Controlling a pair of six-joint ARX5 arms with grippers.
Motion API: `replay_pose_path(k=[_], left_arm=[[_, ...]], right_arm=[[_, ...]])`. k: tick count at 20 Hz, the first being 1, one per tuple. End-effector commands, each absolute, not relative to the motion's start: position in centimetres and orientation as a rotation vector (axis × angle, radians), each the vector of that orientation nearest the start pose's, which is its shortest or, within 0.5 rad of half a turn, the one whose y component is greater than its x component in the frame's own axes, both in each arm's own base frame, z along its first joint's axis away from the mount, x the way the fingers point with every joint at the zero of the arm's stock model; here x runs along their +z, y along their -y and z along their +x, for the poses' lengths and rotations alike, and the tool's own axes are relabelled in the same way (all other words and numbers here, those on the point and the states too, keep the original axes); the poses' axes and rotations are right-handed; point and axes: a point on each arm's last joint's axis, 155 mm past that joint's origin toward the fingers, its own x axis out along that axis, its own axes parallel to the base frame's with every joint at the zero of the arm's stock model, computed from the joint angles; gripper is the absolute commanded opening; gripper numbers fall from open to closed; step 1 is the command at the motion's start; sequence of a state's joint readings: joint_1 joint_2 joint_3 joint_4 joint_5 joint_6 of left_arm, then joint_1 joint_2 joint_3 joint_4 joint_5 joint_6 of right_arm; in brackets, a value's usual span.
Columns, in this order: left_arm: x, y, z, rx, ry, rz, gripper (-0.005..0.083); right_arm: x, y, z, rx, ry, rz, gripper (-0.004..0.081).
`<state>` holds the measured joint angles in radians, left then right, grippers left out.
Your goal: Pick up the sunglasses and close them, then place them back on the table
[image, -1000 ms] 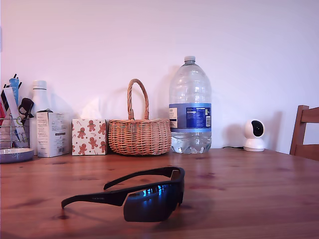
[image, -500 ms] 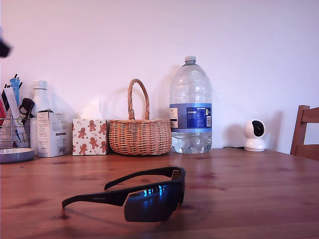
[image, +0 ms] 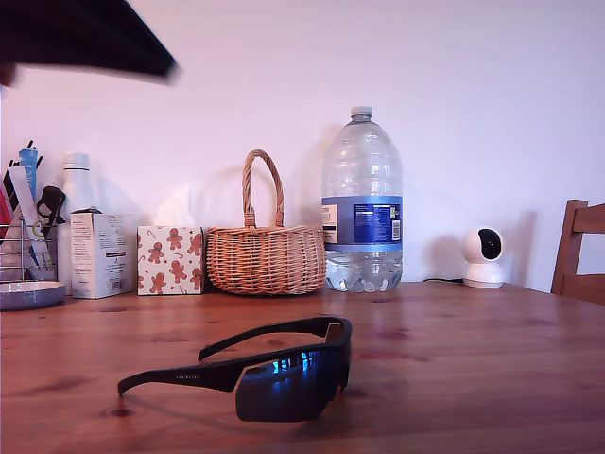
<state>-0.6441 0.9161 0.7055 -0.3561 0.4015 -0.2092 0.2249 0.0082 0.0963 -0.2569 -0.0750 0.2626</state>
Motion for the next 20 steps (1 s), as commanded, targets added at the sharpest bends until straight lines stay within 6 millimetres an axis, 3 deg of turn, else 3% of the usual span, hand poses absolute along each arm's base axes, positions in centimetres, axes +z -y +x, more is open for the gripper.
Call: replay_pose_path(k=[1, 8, 10, 13, 20], left_arm=[[19.1, 25.3, 21.4, -0.914, -0.733, -0.076, -0.0019], [15.5, 29.0, 22.5, -0.832, -0.962, 0.068, -0.0002], [14.1, 29.8, 22.5, -0.821, -1.033, 0.09, 0.0106], [12.1, 31.1, 22.5, -0.809, -1.117, 0.116, 0.0369], [8.1, 33.3, 23.4, -0.745, -1.257, 0.19, 0.0398]], right_arm=[[13.9, -6.9, 23.3, 0.279, -0.214, 0.249, -0.0013], [13.9, -6.8, 23.4, 0.272, -0.214, 0.248, -0.0013], [13.9, -6.8, 23.4, 0.272, -0.214, 0.248, -0.0013], [13.9, -6.8, 23.4, 0.272, -0.214, 0.248, -0.0013], [13.9, -6.8, 23.4, 0.272, -0.214, 0.248, -0.0013]])
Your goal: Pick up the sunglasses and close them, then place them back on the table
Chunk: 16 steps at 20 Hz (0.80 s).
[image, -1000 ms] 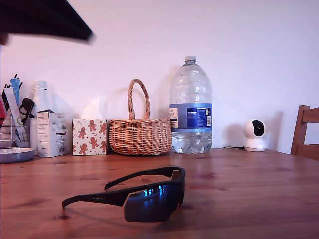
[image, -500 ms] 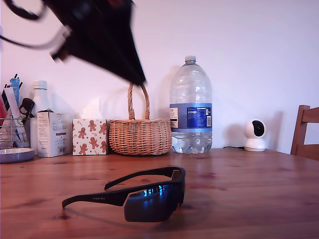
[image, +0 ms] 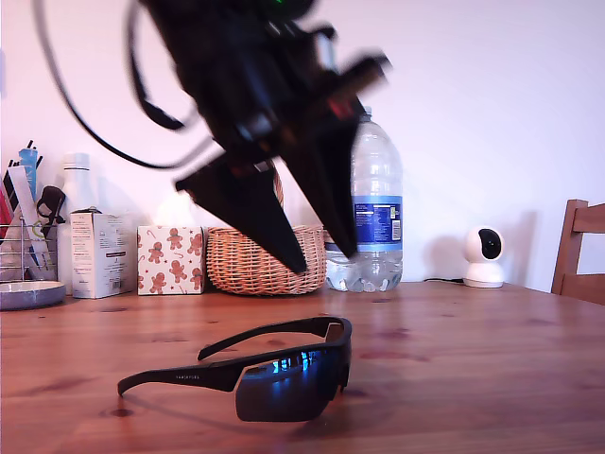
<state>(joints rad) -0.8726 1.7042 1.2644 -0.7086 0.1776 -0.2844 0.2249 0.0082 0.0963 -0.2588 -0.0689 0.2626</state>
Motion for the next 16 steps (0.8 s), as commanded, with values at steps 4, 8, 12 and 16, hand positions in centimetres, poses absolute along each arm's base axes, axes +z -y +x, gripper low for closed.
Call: replay_pose_path(k=[4, 8, 12, 16], left_arm=[[6.2, 33.9, 23.8, -0.729, -1.311, 0.24, 0.044], [4.5, 33.8, 24.0, -0.706, -1.352, 0.277, 0.0441], [2.8, 34.1, 24.3, -0.696, -1.368, 0.286, 0.0441], [1.9, 34.6, 25.1, -0.694, -1.343, 0.292, 0.044]], right_arm=[[13.9, -6.8, 23.4, 0.273, -0.214, 0.249, -0.0013], [13.9, -6.8, 23.4, 0.273, -0.213, 0.249, -0.0013], [13.9, -6.8, 23.4, 0.273, -0.213, 0.249, -0.0013], [13.9, -6.8, 23.4, 0.276, -0.213, 0.249, -0.0013]])
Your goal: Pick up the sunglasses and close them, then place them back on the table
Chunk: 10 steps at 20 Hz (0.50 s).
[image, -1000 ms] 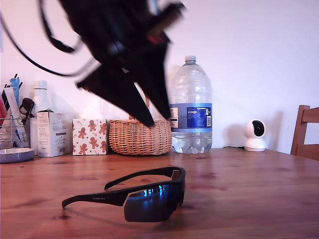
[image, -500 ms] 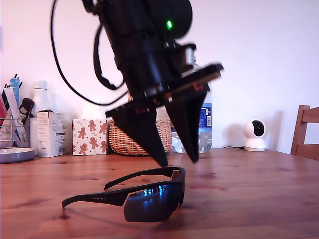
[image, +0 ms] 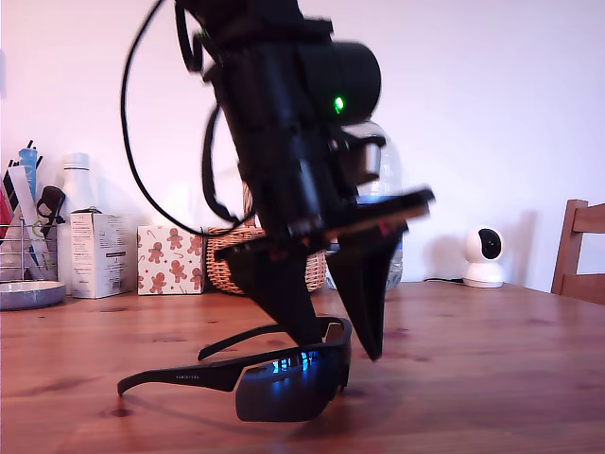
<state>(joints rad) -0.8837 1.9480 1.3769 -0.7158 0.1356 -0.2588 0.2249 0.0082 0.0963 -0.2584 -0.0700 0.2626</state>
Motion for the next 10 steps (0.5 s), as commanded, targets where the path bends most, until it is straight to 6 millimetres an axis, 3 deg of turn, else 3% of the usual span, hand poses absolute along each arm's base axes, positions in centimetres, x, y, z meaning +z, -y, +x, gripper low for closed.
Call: replay_pose_path(k=[1, 10], left_arm=[[1.8, 34.5, 25.1, -0.693, -1.346, 0.294, 0.044], [0.3, 34.4, 25.7, -0.698, -1.343, 0.332, 0.0346]], right_arm=[[13.9, -6.8, 23.4, 0.275, -0.213, 0.249, -0.0013], [14.0, -6.8, 23.4, 0.277, -0.212, 0.249, -0.0013]])
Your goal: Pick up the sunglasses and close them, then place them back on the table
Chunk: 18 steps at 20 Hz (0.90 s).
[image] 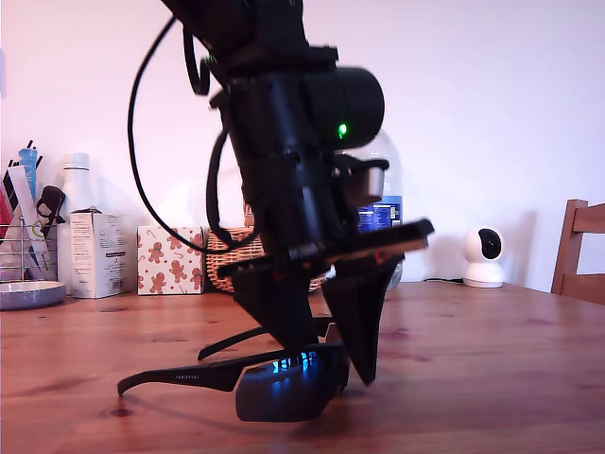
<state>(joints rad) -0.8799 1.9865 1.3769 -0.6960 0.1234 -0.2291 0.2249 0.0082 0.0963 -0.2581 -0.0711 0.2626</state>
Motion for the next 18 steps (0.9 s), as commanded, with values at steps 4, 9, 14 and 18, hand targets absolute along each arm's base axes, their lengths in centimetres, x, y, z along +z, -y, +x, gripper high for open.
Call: replay_pose_path(k=[4, 9, 14, 18], left_arm=[[0.5, 35.0, 26.2, -0.736, -1.301, 0.349, 0.0177], [0.2, 34.1, 24.9, -0.784, -1.345, 0.413, 0.0122], [0.3, 32.9, 23.6, -0.91, -1.342, 0.579, 0.0122], [1.2, 32.1, 22.0, -1.014, -1.344, 0.678, 0.0122]], right_arm=[[14.0, -6.8, 23.4, 0.277, -0.213, 0.249, -0.0013], [14.0, -6.8, 23.4, 0.276, -0.213, 0.249, -0.0013], [14.5, -7.2, 23.4, 0.296, -0.197, 0.269, -0.0013], [14.8, -7.8, 23.2, 0.328, -0.197, 0.316, -0.0013]])
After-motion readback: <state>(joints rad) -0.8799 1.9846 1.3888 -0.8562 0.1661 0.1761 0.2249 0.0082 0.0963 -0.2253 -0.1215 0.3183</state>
